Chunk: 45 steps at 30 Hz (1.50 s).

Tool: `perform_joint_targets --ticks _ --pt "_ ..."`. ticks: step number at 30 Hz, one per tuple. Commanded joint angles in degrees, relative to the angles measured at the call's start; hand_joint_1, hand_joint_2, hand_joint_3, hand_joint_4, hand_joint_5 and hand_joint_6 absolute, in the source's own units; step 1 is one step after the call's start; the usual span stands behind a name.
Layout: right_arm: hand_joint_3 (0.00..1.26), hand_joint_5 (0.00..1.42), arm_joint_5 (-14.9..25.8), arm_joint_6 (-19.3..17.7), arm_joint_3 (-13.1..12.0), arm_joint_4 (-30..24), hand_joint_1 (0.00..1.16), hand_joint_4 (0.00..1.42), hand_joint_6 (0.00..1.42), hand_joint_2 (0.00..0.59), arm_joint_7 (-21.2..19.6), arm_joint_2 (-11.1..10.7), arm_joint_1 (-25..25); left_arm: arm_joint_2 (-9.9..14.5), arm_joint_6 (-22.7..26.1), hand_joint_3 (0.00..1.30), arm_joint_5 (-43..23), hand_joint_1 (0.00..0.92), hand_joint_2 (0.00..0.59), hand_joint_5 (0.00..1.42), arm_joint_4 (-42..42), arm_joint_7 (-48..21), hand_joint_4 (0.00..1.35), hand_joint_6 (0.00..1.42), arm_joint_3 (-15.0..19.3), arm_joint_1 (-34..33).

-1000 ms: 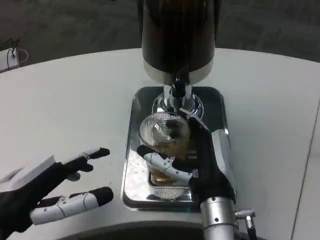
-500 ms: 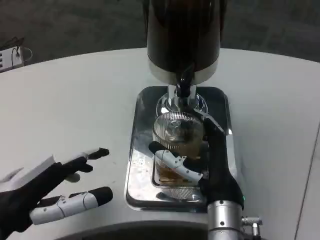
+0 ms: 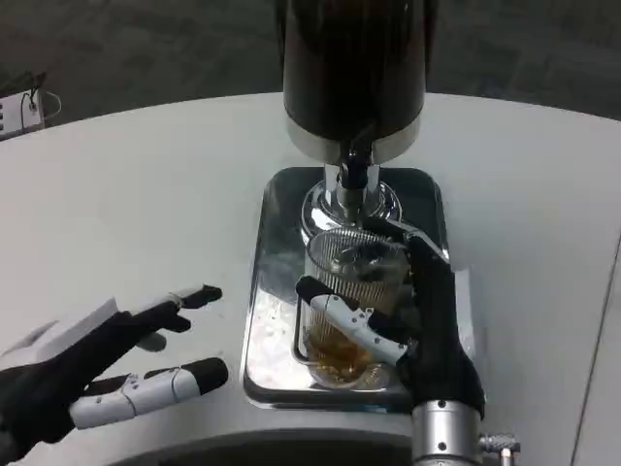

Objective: Grasp the cup under the faucet to collect the drink, then remove the cup.

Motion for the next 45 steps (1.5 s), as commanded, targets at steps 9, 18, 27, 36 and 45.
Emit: perform_joint_targets --ticks 9,18,27,36,45 --pt "0.89 1.37 0.0 0.3 0.2 -8.9 0.99 1.15 1.42 0.247 4.2 0.1 4.8 -0.2 -1.8 0.13 -0.2 0.000 0.086 0.17 3.6 0.1 0.10 0.26 -1.5 -2.2" --pt "0.90 1.37 0.7 1.0 0.1 -13.5 1.00 1.15 1.42 0.239 6.6 -0.5 7.3 -0.5 -2.2 0.13 0.0 0.000 0.086 0.17 5.8 0.5 0.10 0.26 -2.9 -4.2" --pt "0.90 1.37 0.9 2.2 -0.2 -19.4 0.99 1.16 1.42 0.232 10.2 -1.9 11.6 -0.6 -3.1 0.13 0.4 0.000 0.086 0.17 7.8 1.0 0.10 0.26 -3.4 -6.2" --pt "0.90 1.37 0.3 3.5 -0.3 -27.6 0.99 1.16 1.42 0.230 14.4 -3.1 16.9 -0.5 -4.4 0.13 0.6 0.000 0.086 0.17 9.7 1.8 0.10 0.26 -4.2 -8.5" --pt "0.91 1.37 -0.5 4.6 -0.9 -38.5 1.00 1.16 1.42 0.230 18.8 -5.0 23.5 -0.2 -6.4 0.13 0.7 0.000 0.086 0.17 9.9 1.8 0.10 0.26 -4.3 -9.7"
